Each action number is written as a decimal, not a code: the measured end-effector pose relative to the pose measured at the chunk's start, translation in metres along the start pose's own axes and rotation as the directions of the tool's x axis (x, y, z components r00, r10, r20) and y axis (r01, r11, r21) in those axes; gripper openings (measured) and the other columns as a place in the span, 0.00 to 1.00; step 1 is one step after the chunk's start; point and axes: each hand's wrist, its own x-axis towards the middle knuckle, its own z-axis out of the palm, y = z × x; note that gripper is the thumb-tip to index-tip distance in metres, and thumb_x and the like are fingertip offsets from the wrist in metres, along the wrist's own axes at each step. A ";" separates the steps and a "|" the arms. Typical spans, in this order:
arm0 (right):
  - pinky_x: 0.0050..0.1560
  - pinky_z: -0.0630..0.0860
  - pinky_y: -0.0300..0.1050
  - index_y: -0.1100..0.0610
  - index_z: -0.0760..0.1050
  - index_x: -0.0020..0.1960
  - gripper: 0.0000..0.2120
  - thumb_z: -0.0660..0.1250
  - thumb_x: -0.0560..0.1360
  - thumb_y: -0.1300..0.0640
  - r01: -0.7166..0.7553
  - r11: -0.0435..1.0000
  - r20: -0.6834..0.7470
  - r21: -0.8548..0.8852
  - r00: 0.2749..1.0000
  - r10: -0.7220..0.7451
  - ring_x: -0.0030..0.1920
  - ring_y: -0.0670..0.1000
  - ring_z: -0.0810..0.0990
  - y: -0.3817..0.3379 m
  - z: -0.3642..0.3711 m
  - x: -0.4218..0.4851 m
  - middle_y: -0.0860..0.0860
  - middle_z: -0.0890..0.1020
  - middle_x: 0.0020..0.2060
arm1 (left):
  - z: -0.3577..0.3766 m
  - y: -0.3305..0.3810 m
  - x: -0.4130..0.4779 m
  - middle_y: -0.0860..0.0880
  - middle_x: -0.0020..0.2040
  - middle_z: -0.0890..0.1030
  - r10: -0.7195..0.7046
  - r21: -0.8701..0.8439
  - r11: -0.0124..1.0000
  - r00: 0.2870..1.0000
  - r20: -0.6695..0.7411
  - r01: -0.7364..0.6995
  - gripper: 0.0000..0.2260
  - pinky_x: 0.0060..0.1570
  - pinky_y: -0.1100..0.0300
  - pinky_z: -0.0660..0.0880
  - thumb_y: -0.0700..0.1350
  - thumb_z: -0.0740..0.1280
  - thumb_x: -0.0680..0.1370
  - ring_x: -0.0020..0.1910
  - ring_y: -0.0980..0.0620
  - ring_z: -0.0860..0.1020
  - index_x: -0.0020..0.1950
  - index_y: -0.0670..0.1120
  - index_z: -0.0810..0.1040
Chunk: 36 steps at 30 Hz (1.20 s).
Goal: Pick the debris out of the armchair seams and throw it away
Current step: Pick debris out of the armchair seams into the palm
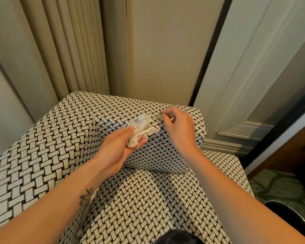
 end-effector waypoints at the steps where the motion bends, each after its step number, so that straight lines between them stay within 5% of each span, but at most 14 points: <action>1: 0.44 0.78 0.43 0.48 0.83 0.54 0.05 0.69 0.80 0.51 0.012 1.000 -0.010 -0.001 1.000 -0.012 0.41 0.42 0.79 -0.001 0.000 0.004 0.41 0.84 0.44 | 0.000 0.000 0.000 0.37 0.59 0.83 -0.011 0.008 1.000 1.000 0.004 0.011 0.11 0.61 0.51 0.80 0.41 0.63 0.84 0.56 0.43 0.85 0.62 0.35 0.77; 12: 0.53 0.76 0.47 0.57 0.83 0.61 0.12 0.65 0.82 0.57 0.236 0.900 0.098 -0.365 0.972 -0.215 0.55 0.53 0.75 0.004 0.010 0.006 0.53 0.80 0.51 | -0.001 -0.001 -0.002 0.38 0.55 0.86 -0.057 0.044 0.997 0.998 0.005 0.057 0.10 0.57 0.53 0.82 0.41 0.63 0.84 0.57 0.43 0.85 0.59 0.35 0.79; 18: 0.57 0.76 0.49 0.59 0.79 0.66 0.15 0.61 0.83 0.56 0.239 0.885 0.138 -0.400 0.970 -0.199 0.57 0.54 0.72 0.005 0.010 -0.001 0.54 0.77 0.54 | -0.003 -0.003 -0.003 0.40 0.54 0.87 -0.060 0.081 0.995 0.998 0.004 0.059 0.11 0.50 0.57 0.84 0.42 0.63 0.84 0.55 0.44 0.86 0.59 0.36 0.79; 25: 0.61 0.73 0.43 0.61 0.73 0.72 0.19 0.63 0.83 0.58 0.116 0.971 0.073 -0.208 0.992 -0.103 0.61 0.50 0.71 0.015 0.003 -0.004 0.53 0.74 0.57 | -0.003 -0.007 -0.002 0.38 0.54 0.86 -0.065 0.104 0.992 0.998 -0.012 0.066 0.11 0.58 0.52 0.82 0.41 0.63 0.84 0.53 0.45 0.86 0.59 0.35 0.78; 31: 0.69 0.66 0.51 0.57 0.75 0.71 0.19 0.60 0.82 0.54 0.104 0.943 0.072 -0.317 0.994 -0.086 0.66 0.53 0.68 0.023 0.000 0.002 0.49 0.77 0.68 | -0.003 -0.008 -0.003 0.39 0.52 0.87 -0.084 0.082 0.993 0.996 0.006 0.083 0.11 0.55 0.53 0.83 0.41 0.63 0.84 0.55 0.43 0.85 0.59 0.35 0.78; 36: 0.66 0.64 0.49 0.56 0.78 0.67 0.16 0.61 0.83 0.54 0.144 0.940 0.084 -0.308 0.989 -0.123 0.64 0.52 0.70 0.026 -0.002 -0.001 0.47 0.81 0.64 | -0.002 -0.008 -0.005 0.39 0.50 0.87 -0.099 0.064 0.993 0.995 0.012 0.098 0.10 0.51 0.55 0.85 0.41 0.63 0.83 0.53 0.44 0.86 0.60 0.35 0.78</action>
